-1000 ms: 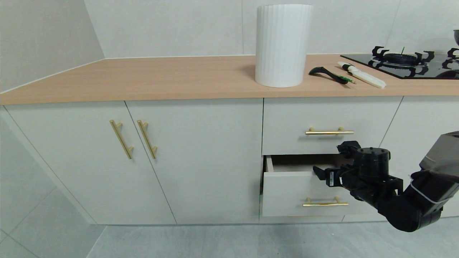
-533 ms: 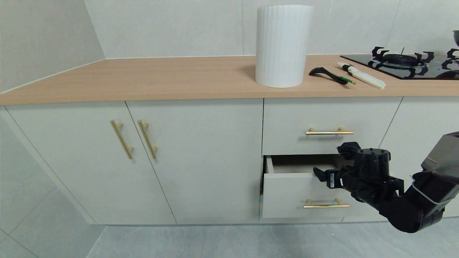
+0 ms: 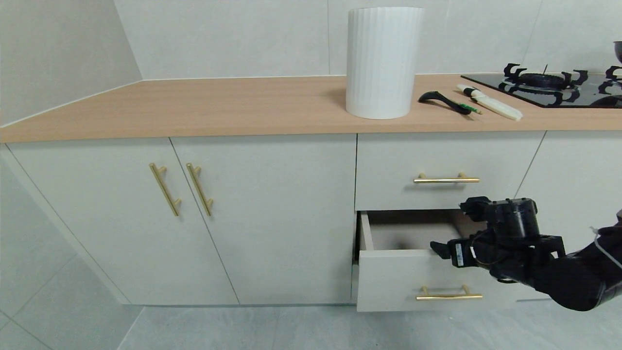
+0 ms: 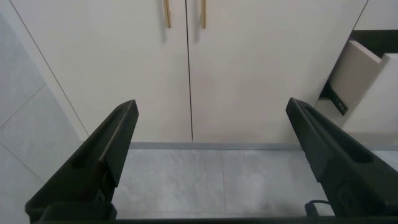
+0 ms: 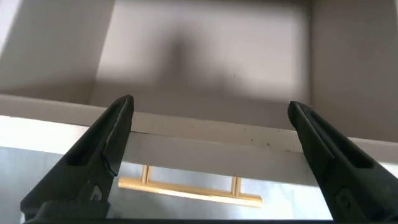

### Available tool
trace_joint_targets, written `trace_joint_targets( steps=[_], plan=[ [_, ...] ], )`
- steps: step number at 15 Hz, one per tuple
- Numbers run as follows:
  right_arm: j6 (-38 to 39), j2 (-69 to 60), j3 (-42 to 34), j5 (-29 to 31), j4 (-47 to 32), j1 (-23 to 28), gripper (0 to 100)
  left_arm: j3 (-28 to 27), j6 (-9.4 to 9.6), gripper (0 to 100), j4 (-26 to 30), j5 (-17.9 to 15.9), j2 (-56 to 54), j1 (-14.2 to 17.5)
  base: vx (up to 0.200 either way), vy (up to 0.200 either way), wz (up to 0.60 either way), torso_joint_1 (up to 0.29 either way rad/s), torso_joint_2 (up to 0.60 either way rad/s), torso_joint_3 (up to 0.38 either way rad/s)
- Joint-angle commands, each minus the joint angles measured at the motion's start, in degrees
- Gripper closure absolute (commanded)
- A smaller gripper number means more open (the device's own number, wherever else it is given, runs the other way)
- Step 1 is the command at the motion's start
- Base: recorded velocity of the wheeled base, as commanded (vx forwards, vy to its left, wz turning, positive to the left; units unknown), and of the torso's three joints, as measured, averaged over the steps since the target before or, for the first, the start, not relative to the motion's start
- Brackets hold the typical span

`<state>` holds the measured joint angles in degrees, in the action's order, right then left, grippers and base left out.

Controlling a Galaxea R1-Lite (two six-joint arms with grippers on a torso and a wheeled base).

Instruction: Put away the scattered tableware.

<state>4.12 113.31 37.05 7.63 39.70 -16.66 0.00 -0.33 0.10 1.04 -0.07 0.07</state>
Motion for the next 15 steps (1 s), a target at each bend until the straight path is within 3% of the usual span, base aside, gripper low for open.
trace_joint_targets(
  steps=[1, 12, 15],
  plan=[
    [-0.3, -4.5, 0.0, -0.7, -4.1, -2.0, 0, 0.0, -0.02, 0, 0.0, 0.0, 0.1, 0.0, 0.0, 0.0, 0.0, 0.0, 0.0, 0.0],
    [-8.5, -16.5, 0.3, -2.4, -34.9, -8.9, 0, 0.0, -0.02, 0, 0.0, 0.0, 0.1, 0.0, 0.0, 0.0, 0.0, 0.0, 0.0, 0.0],
    [-10.4, -17.4, 0.3, -2.4, -39.5, -9.8, 0, 0.0, -0.02, 0, 0.0, 0.0, 0.1, 0.0, 0.0, 0.0, 0.0, 0.0, 0.0, 0.0]
  ],
)
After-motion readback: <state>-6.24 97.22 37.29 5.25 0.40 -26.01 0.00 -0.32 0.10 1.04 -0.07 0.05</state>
